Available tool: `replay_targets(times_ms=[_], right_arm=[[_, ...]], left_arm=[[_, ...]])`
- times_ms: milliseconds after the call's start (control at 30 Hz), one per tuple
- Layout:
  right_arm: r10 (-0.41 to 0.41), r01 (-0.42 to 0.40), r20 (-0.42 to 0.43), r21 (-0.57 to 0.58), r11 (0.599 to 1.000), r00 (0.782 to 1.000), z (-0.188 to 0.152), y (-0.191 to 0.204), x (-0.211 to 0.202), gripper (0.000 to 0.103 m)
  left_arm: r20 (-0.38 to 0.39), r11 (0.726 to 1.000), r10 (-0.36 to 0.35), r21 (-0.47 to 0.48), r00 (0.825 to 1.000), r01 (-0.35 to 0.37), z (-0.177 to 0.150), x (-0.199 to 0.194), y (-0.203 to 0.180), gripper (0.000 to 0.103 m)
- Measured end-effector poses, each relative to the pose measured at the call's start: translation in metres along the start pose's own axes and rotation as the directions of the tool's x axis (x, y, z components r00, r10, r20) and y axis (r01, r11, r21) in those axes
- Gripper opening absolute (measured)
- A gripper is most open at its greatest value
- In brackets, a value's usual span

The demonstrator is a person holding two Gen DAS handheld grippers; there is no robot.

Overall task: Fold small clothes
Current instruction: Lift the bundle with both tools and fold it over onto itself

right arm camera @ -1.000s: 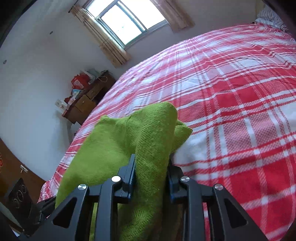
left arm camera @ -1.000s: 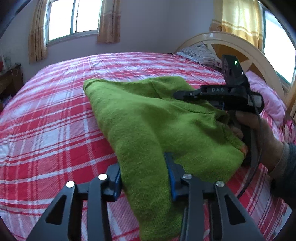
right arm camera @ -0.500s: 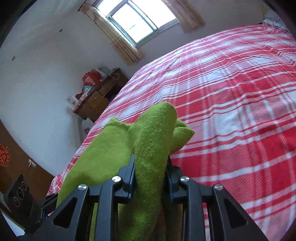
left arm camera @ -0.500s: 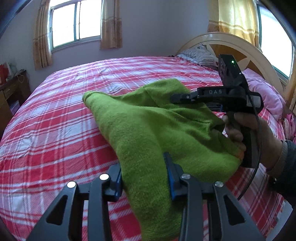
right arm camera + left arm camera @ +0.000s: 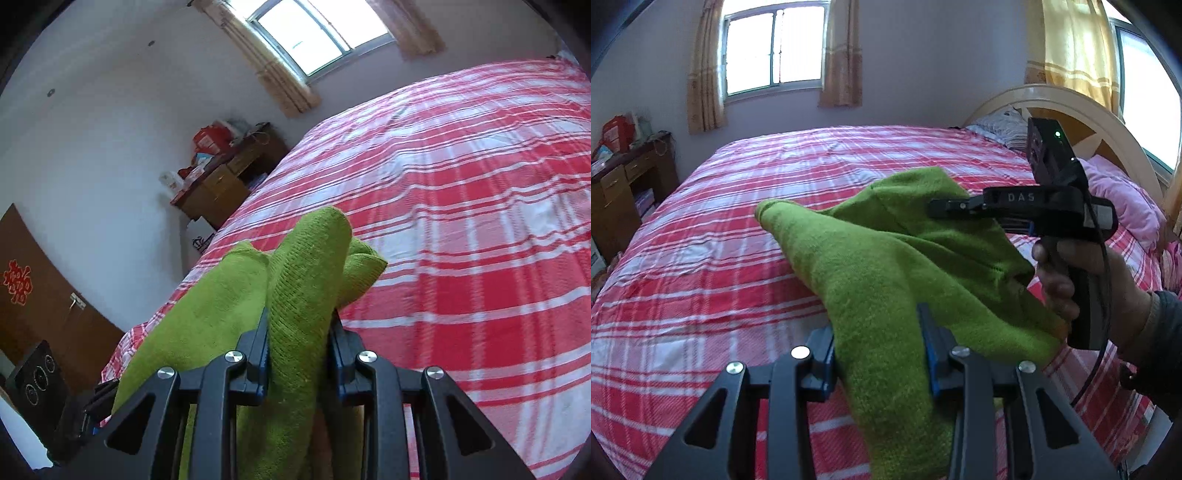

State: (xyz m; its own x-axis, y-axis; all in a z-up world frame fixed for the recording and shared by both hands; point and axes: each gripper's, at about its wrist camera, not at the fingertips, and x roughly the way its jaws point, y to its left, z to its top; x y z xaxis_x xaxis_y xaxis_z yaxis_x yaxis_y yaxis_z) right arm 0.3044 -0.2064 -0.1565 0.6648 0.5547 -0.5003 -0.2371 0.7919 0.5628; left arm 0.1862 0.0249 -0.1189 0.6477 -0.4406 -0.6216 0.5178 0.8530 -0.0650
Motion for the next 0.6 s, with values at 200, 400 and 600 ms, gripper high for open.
replay_targets(times_ms=[200, 400, 600], right_arm=[[0.043, -0.043, -0.013, -0.026, 0.999, 0.999, -0.005, 0.029, 0.019, 0.026], [0.088, -0.090, -0.031, -0.053, 0.995, 0.996, -0.007, 0.059, 0.038, 0.025], [0.121, -0.125, -0.051, -0.076, 0.989, 0.991, -0.007, 0.083, 0.056, 0.022]], left_arm=[[0.020, 0.999, 0.037, -0.024, 0.999, -0.036, -0.010, -0.023, 0.021, 0.038], [0.029, 0.996, 0.086, -0.040, 0.996, -0.085, -0.019, -0.045, 0.040, 0.038], [0.027, 0.991, 0.116, -0.075, 0.993, -0.114, -0.026, -0.058, 0.058, 0.038]])
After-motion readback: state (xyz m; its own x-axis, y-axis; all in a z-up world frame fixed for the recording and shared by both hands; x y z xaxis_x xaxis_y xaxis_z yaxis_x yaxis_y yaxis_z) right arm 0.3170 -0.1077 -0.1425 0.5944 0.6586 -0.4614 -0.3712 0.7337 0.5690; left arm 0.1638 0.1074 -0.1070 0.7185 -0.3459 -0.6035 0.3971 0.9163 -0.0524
